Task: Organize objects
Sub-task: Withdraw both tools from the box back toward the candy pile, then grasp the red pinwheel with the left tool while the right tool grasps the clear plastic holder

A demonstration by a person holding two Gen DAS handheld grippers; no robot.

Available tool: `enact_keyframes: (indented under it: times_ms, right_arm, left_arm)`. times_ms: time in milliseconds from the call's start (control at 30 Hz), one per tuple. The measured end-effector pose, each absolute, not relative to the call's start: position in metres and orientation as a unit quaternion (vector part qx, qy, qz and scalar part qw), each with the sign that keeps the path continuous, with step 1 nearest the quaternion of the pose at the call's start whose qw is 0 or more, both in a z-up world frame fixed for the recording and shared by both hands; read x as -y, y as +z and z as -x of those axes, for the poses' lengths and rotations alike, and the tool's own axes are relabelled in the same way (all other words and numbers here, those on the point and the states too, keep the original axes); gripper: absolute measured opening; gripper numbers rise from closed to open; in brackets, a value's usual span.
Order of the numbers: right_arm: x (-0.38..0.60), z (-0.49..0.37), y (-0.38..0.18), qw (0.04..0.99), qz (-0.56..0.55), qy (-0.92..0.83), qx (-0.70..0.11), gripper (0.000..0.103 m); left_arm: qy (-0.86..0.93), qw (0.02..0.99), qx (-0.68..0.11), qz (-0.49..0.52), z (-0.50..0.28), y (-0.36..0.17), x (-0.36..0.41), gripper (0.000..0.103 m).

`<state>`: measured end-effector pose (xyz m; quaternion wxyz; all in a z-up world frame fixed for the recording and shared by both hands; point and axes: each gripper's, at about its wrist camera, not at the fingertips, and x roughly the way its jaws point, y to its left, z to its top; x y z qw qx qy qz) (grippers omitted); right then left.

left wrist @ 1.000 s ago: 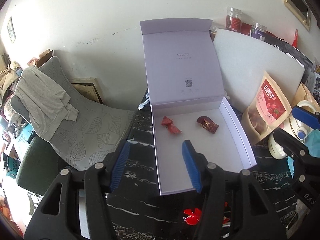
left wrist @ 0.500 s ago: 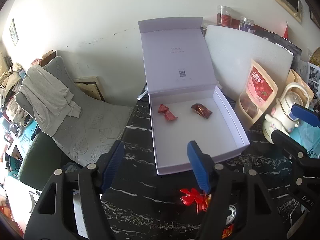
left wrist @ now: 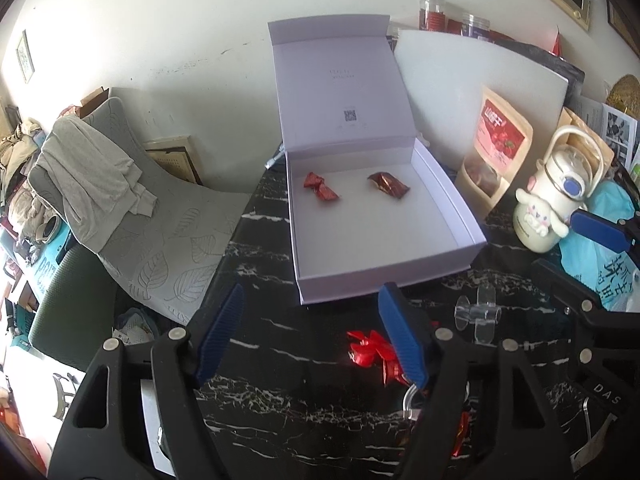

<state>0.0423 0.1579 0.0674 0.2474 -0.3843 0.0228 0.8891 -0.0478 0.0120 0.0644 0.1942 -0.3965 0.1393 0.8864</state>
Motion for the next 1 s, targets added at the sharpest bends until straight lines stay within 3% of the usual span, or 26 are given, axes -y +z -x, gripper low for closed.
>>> enact_keyframes:
  times_ms: [1000]
  right_arm:
    - [-0.151, -0.069, -0.026, 0.217, 0.437, 0.871, -0.054, 0.064]
  left_arm:
    - [0.848, 0.230, -0.150, 0.452, 0.016, -0.022, -0.013, 0.070]
